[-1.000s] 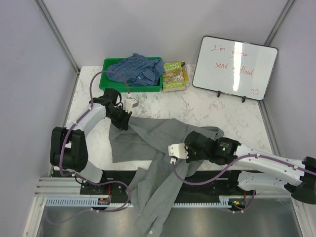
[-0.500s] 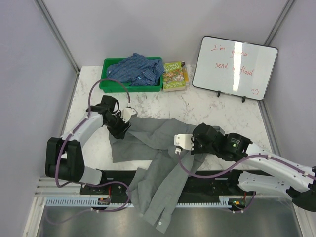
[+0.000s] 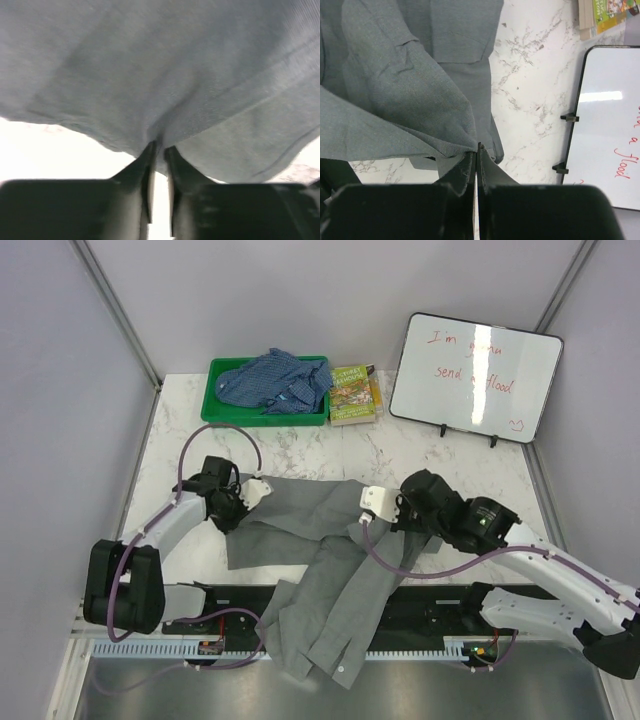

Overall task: Fold and stack the long sleeve shirts
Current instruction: Flatten the shirt out

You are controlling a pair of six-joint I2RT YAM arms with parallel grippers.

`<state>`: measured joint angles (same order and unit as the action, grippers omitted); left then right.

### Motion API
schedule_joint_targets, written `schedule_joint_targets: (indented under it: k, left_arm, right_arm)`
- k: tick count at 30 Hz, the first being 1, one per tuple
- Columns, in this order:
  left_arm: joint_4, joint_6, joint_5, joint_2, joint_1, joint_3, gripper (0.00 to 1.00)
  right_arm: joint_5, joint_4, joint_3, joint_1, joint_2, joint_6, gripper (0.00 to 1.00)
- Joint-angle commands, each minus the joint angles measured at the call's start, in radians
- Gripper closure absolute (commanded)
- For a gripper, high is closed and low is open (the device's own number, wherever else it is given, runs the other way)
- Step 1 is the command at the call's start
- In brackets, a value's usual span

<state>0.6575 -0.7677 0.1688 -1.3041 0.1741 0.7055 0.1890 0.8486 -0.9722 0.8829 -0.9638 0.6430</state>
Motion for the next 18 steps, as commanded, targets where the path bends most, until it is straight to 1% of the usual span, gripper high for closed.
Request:
schedule_joint_targets:
  k: [1, 2, 3, 4, 5, 6, 7, 8, 9, 11, 12, 15, 16, 17, 18]
  left_arm:
    - [-0.160, 0.014, -0.097, 0.060, -0.010, 0.024, 0.92]
    - [-0.163, 0.042, -0.095, 0.077, -0.016, 0.047, 0.98]
    - [-0.159, 0.059, -0.092, 0.084, -0.019, 0.078, 0.98]
    - [-0.135, 0.077, -0.072, 0.089, -0.022, 0.153, 0.98]
    - [-0.121, 0.109, -0.057, 0.101, -0.022, 0.196, 0.98]
    - [-0.108, 0.123, -0.045, 0.108, -0.022, 0.239, 0.98]
    - [-0.086, 0.142, -0.028, 0.112, -0.022, 0.326, 0.98]
    - [-0.076, 0.175, -0.025, 0.115, -0.022, 0.371, 0.98]
    - [-0.055, 0.188, -0.020, 0.117, -0.022, 0.462, 0.98]
    - [-0.018, 0.226, -0.020, 0.132, -0.022, 0.541, 0.98]
    - [-0.009, 0.235, -0.011, 0.143, -0.022, 0.607, 0.98]
    - [0.025, 0.266, 0.015, 0.205, -0.022, 0.705, 0.98]
    - [0.036, 0.277, 0.020, 0.225, -0.022, 0.722, 0.98]
    - [0.056, 0.277, 0.027, 0.245, -0.022, 0.736, 0.98]
    - [0.066, 0.275, 0.040, 0.299, -0.021, 0.755, 0.98]
  right_arm:
    - [0.058, -0.048, -0.065, -0.053, 0.010, 0.010, 1.00]
    - [0.066, -0.066, -0.075, -0.067, 0.008, 0.026, 1.00]
    - [0.070, -0.077, -0.103, -0.099, 0.005, 0.036, 1.00]
    - [0.095, -0.092, -0.120, -0.117, 0.002, 0.046, 1.00]
    - [0.101, -0.111, -0.140, -0.142, -0.003, 0.052, 1.00]
    - [0.104, -0.141, -0.193, -0.192, -0.007, 0.061, 1.00]
    - [0.113, -0.157, -0.226, -0.217, -0.019, 0.063, 1.00]
    - [0.122, -0.183, -0.256, -0.240, -0.029, 0.061, 1.00]
    - [0.127, -0.189, -0.329, -0.278, -0.036, 0.055, 1.00]
    - [0.151, -0.207, -0.435, -0.301, -0.053, 0.047, 1.00]
    - [0.162, -0.210, -0.468, -0.311, -0.053, 0.043, 1.00]
    - [0.193, -0.209, -0.583, -0.311, -0.050, 0.023, 1.00]
    - [0.197, -0.200, -0.611, -0.311, -0.046, 0.017, 1.00]
    - [0.198, -0.165, -0.672, -0.311, -0.043, 0.011, 1.00]
    - [0.198, -0.145, -0.701, -0.311, -0.039, 0.006, 1.00]
